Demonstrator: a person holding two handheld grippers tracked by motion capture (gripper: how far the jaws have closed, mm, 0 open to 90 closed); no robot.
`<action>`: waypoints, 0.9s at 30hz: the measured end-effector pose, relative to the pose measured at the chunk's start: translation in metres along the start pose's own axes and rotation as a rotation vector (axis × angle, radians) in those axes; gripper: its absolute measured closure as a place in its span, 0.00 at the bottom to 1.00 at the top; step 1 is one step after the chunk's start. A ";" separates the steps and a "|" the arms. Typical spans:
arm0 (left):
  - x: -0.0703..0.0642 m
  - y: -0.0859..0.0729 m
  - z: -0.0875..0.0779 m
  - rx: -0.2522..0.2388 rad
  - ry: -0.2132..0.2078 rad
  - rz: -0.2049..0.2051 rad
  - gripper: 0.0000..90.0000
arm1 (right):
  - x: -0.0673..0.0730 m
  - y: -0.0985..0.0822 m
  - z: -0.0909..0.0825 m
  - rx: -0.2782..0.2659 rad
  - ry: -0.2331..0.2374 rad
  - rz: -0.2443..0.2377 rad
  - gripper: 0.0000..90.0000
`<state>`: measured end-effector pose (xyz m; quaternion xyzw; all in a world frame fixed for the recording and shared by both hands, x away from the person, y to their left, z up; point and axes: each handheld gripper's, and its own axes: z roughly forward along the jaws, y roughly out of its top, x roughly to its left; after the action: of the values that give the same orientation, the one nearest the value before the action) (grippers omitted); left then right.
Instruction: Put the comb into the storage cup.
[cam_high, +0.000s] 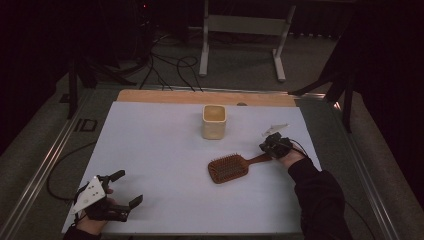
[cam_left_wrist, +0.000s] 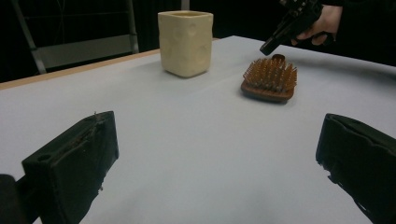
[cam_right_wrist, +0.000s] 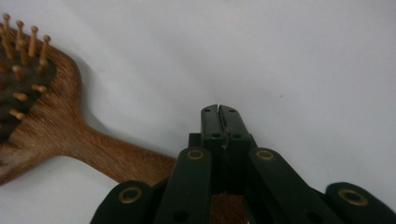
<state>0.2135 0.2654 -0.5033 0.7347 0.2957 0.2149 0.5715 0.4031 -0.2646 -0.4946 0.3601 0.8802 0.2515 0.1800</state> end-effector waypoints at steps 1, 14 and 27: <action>0.000 0.000 0.000 0.000 0.000 0.001 0.00 | 0.000 0.000 0.000 0.003 0.000 -0.006 1.00; 0.000 0.000 0.000 0.001 -0.002 0.000 0.00 | 0.002 -0.008 0.003 0.036 0.025 -0.017 1.00; 0.000 0.000 0.000 0.000 -0.002 0.000 0.00 | 0.013 -0.025 -0.007 0.039 0.075 -0.020 1.00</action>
<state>0.2134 0.2652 -0.5030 0.7349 0.2951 0.2143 0.5717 0.3769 -0.2725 -0.5054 0.3452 0.8945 0.2457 0.1425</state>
